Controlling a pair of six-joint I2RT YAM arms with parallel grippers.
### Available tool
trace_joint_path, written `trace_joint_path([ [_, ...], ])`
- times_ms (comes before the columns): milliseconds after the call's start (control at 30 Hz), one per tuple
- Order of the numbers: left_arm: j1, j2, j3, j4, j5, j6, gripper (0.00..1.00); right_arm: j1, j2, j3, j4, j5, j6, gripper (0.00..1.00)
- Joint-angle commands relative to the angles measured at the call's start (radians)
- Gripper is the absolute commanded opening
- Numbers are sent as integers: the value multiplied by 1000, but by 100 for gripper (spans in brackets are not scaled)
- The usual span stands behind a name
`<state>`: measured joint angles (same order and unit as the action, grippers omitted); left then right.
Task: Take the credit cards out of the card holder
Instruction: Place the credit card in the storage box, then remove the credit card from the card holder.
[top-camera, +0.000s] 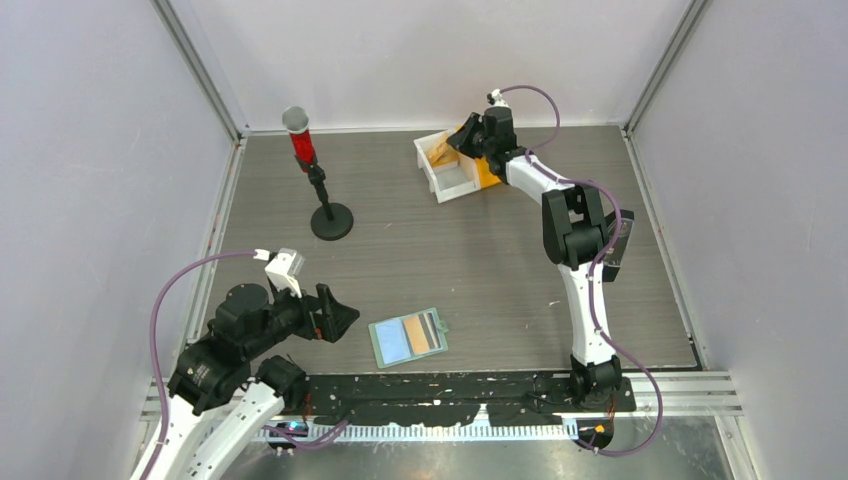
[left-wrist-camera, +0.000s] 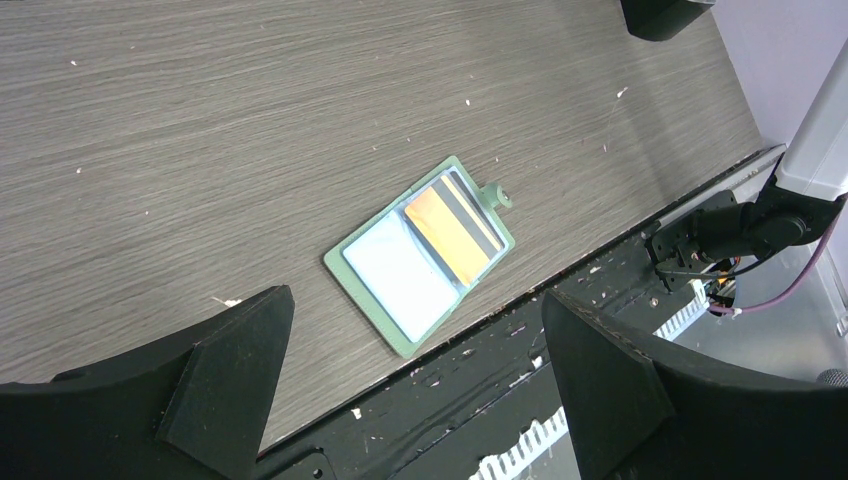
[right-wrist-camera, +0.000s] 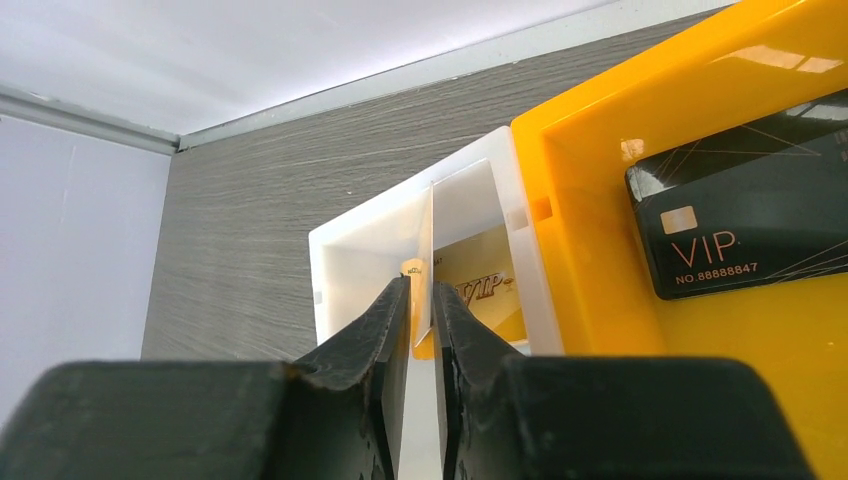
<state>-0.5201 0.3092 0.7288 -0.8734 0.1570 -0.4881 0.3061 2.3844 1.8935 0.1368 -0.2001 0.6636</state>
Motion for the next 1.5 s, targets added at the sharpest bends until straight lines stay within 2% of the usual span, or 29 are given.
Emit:
trace_joint_path([
  [0,-1,-5,18,10,-7,18,99,7,-8,58,-11,31,-15,23],
  [267,-1,-9,18,9,-7,17,99,7,12,129,-67,41,-62,30],
  [467,-1,-16,16,9,-9,14,99,5,21,216,-119,65,-122,40],
  [600,-1,-9,13,16,-17,13,99,2,18,300,-197,61,-160,41],
  [767,-1,11,14,14,-17,8,99,12,-79,277,-272,59,-177,41],
  [967,-1,27,8,14,-27,-19,99,60,-336,-13,-294,88,-171,42],
  [1133,-1,37,1,23,-38,-37,99,127,-613,-391,-246,116,-192,44],
  [1300,-1,71,-25,47,-23,-79,98,254,-790,-659,-277,134,-212,45],
  [1467,-1,102,-85,143,72,-144,95,406,-949,-870,-247,130,-182,45],
])
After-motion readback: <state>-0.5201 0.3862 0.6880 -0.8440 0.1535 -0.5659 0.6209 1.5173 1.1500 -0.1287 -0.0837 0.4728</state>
